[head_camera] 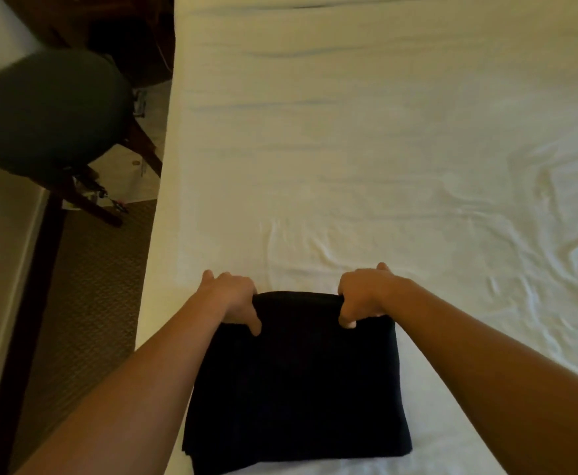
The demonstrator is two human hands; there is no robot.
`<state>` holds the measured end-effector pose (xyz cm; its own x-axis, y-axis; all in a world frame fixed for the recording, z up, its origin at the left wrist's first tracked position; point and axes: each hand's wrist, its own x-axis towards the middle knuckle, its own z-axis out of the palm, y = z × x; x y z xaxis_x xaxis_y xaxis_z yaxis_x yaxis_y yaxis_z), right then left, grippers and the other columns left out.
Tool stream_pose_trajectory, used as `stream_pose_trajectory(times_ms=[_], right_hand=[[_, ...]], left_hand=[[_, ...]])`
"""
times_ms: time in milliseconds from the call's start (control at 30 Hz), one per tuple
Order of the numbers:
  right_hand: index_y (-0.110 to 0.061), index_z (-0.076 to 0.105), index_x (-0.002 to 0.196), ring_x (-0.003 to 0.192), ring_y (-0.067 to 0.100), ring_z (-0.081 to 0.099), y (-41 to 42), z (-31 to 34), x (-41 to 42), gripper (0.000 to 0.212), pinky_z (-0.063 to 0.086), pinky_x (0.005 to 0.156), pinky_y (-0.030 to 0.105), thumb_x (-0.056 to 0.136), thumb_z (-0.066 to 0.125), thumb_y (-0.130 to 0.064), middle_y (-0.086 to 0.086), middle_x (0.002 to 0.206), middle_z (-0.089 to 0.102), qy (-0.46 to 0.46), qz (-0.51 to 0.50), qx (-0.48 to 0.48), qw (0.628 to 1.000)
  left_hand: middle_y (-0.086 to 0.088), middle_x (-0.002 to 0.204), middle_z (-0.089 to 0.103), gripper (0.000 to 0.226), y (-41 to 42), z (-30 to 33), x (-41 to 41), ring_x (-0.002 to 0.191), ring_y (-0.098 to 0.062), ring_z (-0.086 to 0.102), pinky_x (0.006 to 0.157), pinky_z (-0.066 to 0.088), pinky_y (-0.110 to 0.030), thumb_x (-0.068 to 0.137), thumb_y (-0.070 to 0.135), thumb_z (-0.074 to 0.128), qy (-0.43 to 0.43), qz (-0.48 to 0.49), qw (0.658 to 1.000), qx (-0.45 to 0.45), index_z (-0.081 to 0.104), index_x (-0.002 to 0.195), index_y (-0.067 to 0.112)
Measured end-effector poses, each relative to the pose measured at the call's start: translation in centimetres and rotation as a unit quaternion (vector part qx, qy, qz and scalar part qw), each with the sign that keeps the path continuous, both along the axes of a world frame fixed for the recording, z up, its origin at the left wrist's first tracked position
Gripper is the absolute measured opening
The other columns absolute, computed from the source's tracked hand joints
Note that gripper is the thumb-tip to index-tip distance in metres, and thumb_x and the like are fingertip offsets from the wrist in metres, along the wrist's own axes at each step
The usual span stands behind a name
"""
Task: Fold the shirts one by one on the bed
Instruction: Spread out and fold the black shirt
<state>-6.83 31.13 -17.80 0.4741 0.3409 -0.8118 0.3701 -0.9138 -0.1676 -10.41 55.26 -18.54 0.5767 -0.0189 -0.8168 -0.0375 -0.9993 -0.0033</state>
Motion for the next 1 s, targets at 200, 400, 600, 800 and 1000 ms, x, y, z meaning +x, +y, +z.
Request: stream_pose_trajectory(times_ms=[200, 400, 600, 800, 1000], right_hand=[[-0.005, 0.068, 0.097, 0.077, 0.024, 0.062, -1.7, 2.7, -1.5, 0.034, 0.050, 0.068, 0.035, 0.073, 0.074, -0.028, 0.006, 0.083, 0.063, 0.037, -0.073, 0.084, 0.993], [-0.012, 0.065, 0.088, 0.079, 0.024, 0.063, -3.3, 8.3, -0.9, 0.025, 0.046, 0.062, 0.030, 0.074, 0.074, -0.029, 0.004, 0.081, 0.063, -0.027, -0.097, 0.133, 0.986], [-0.017, 0.057, 0.085, 0.073, 0.020, 0.060, -4.1, 13.6, 0.9, 0.029, 0.054, 0.064, 0.036, 0.076, 0.073, -0.041, 0.001, 0.078, 0.060, -0.193, -0.061, 0.151, 0.968], [-0.022, 0.047, 0.092, 0.065, 0.019, 0.051, -5.3, 13.5, -2.3, 0.019, 0.040, 0.063, 0.029, 0.088, 0.060, -0.036, -0.006, 0.077, 0.054, -0.410, -0.005, 0.161, 0.898], [-0.019, 0.062, 0.097, 0.067, 0.020, 0.060, -8.4, 5.0, -10.8, 0.050, 0.052, 0.056, 0.031, 0.057, 0.091, -0.023, -0.001, 0.084, 0.064, -0.411, 0.033, 0.162, 0.896]], left_hand=[[0.005, 0.101, 0.068, 0.028, 0.8, 2.8, -0.9, 0.093, -0.016, 0.064, 0.083, 0.053, -0.037, 0.074, 0.034, 0.082, 0.036, 0.072, 0.988, -0.131, 0.065, 0.096, 0.030], [0.006, 0.093, 0.067, 0.023, 0.5, 8.7, -0.5, 0.087, -0.015, 0.065, 0.079, 0.054, -0.038, 0.072, 0.031, 0.081, -0.055, 0.083, 0.979, -0.180, 0.062, 0.085, 0.031], [0.010, 0.087, 0.061, 0.023, -0.4, 14.4, -0.3, 0.079, -0.010, 0.058, 0.059, 0.039, -0.031, 0.083, 0.038, 0.074, -0.231, 0.048, 0.960, -0.152, 0.052, 0.084, 0.033], [0.009, 0.071, 0.051, 0.034, -2.3, 12.4, -4.5, 0.062, -0.022, 0.054, 0.063, 0.033, -0.034, 0.080, 0.037, 0.077, -0.518, -0.043, 0.849, -0.097, 0.044, 0.083, 0.027], [-0.007, 0.093, 0.067, 0.055, -4.6, 4.7, -13.3, 0.077, -0.029, 0.067, 0.067, 0.053, -0.039, 0.052, 0.028, 0.098, -0.496, -0.109, 0.858, -0.085, 0.070, 0.097, 0.014]])
